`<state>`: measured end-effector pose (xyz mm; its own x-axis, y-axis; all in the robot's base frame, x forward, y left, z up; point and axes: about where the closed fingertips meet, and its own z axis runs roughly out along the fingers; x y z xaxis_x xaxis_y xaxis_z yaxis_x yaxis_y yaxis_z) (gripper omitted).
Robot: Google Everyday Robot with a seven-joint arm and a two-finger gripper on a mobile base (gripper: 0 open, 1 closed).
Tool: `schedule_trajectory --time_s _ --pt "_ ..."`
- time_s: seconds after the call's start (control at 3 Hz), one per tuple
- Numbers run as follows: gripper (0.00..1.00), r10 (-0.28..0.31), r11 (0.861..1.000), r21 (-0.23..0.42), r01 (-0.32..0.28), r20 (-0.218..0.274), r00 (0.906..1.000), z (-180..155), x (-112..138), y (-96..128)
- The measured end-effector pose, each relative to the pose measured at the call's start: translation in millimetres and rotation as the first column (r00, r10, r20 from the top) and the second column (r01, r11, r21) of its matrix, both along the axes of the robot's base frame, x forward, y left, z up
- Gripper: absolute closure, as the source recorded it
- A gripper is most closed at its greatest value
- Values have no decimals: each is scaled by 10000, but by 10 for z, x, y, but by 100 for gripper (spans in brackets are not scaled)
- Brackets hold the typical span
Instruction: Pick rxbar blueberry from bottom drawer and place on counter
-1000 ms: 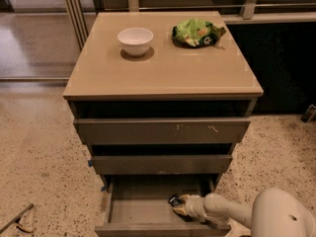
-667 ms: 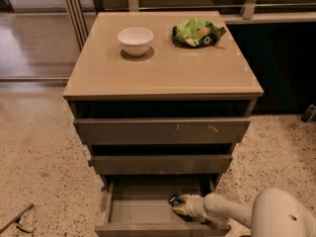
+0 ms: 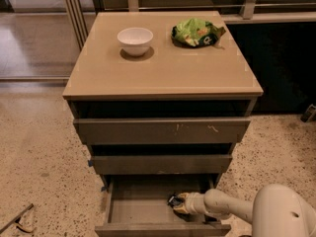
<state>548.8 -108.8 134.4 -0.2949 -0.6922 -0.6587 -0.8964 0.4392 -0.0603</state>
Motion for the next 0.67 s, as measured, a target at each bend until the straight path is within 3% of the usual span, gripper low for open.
schedule_trajectory --time_s 0.33,0.67 --pt "100 1303 9914 -130 -1304 -58 9915 113 -52 77" --pt "100 3677 9295 36 -3687 -845 9261 361 -286 219"
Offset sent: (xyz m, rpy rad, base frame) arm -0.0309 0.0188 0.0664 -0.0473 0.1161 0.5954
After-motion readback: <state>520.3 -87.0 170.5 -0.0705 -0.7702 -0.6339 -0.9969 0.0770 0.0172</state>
